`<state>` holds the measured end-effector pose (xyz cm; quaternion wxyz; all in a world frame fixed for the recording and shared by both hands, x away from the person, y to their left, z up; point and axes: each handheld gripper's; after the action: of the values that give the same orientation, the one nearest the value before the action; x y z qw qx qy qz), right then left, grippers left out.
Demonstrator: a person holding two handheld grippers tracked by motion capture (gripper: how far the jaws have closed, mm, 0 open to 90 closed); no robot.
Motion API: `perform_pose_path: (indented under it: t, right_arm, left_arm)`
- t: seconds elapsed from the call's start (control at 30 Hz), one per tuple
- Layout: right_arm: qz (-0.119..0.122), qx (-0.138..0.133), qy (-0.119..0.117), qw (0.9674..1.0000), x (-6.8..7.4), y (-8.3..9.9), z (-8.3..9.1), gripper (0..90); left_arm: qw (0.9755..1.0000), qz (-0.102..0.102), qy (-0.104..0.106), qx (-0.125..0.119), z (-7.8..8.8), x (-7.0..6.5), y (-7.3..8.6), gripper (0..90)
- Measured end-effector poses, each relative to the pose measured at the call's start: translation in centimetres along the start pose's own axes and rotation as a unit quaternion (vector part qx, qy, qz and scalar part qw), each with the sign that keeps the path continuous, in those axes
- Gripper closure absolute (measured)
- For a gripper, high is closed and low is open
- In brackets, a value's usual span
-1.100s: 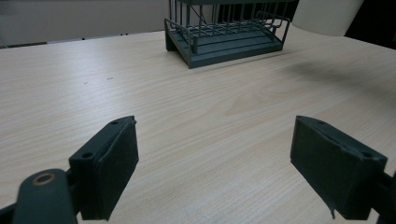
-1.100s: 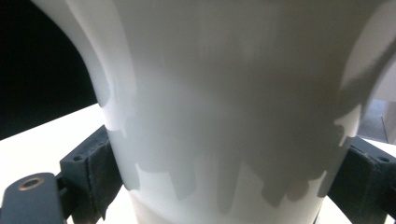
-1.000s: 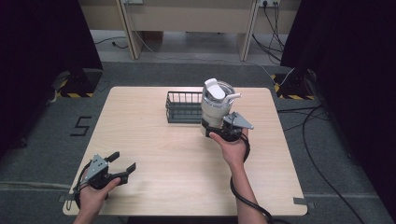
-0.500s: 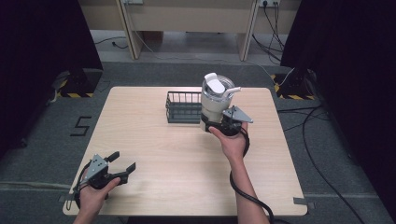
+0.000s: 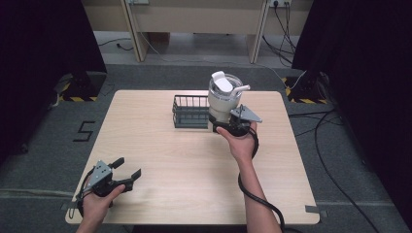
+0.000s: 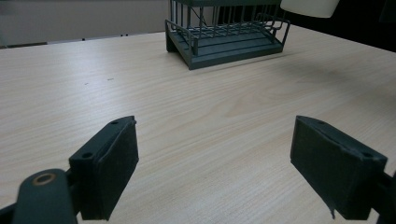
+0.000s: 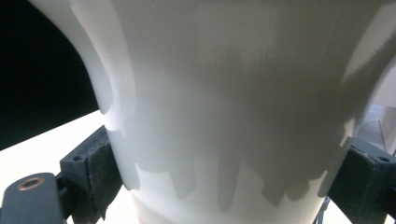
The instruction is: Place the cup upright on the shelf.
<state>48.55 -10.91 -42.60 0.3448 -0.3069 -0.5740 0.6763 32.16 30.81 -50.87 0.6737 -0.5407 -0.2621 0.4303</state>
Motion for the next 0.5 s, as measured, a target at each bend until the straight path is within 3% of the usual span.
perform_pose_path:
  t: [0.5]
  right_arm:
    - [-0.002,0.001,0.002,1.0000,-0.45,-0.63,-0.79,11.2]
  left_arm:
    - [1.0000,0.005,0.003,0.002,-0.05,-0.03,0.04,14.6]
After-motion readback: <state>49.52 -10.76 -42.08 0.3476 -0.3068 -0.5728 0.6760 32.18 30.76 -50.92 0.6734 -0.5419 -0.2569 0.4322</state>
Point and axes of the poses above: each handheld gripper's, and its own axes: z roughly backward along the jaws, y roughly out of its underside, x roughly to its left, and after that the axes turned 3 degrees about z, right-handed
